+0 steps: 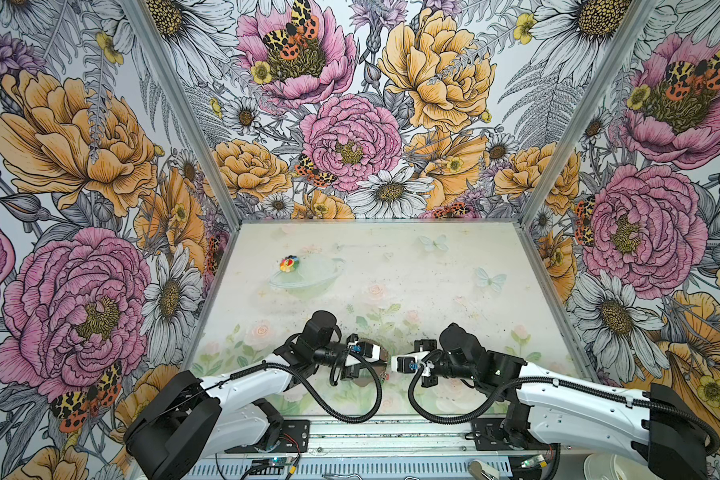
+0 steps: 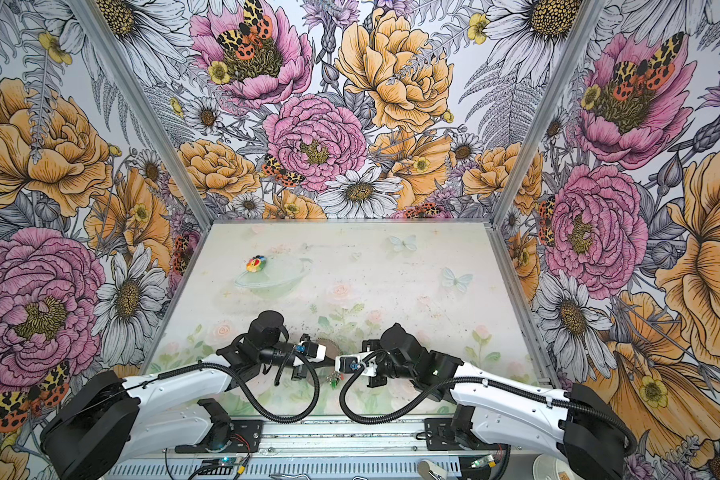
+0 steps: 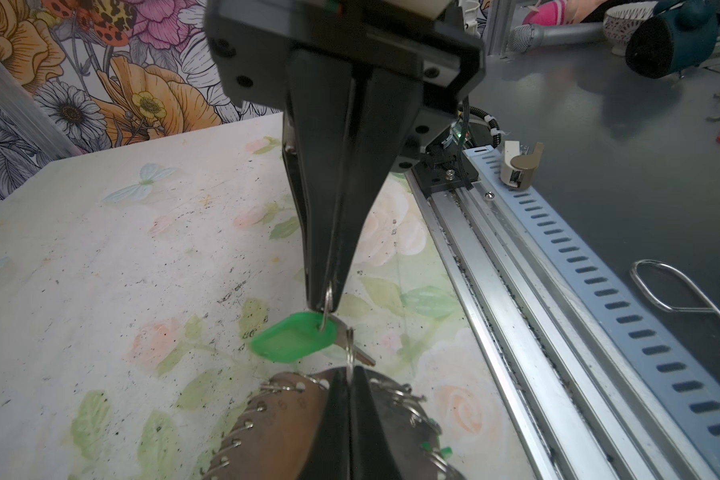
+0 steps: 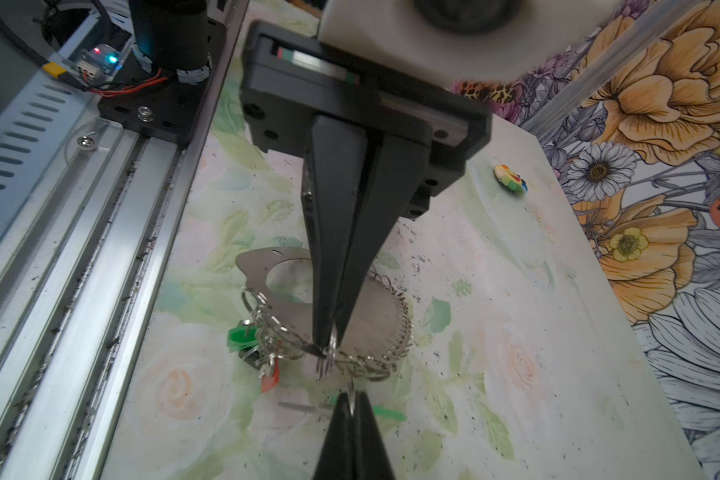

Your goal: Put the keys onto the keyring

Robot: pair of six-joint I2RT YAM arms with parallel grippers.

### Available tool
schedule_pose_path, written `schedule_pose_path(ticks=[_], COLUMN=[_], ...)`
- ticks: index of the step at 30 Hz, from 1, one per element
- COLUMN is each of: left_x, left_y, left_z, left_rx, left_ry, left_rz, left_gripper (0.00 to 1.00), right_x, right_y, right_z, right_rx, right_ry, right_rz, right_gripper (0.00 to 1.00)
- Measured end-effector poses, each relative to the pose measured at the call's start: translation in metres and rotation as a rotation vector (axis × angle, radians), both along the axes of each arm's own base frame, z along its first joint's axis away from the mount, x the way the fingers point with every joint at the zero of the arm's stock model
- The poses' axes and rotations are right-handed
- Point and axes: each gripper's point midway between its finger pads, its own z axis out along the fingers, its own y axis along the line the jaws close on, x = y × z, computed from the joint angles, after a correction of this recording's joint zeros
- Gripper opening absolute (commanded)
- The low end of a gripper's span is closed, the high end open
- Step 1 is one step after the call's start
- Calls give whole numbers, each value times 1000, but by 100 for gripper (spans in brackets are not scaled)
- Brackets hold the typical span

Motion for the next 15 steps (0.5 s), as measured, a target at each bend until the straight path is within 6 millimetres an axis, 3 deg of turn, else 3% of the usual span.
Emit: schedule_pose_path(ticks=[5, 15], left_x=[3, 5], left_y=[0, 1], left_z=[10, 10], left_rx=[-29, -33], left_ry=[-43, -65], left_rz=[12, 31], left_gripper=[0, 0], right_x=[20, -6], right_y=[-10, 1], right_z=[19, 14], right_rx=[74, 78], right_ry=[0, 64], right_rz=[-107, 33], right_gripper=[0, 0])
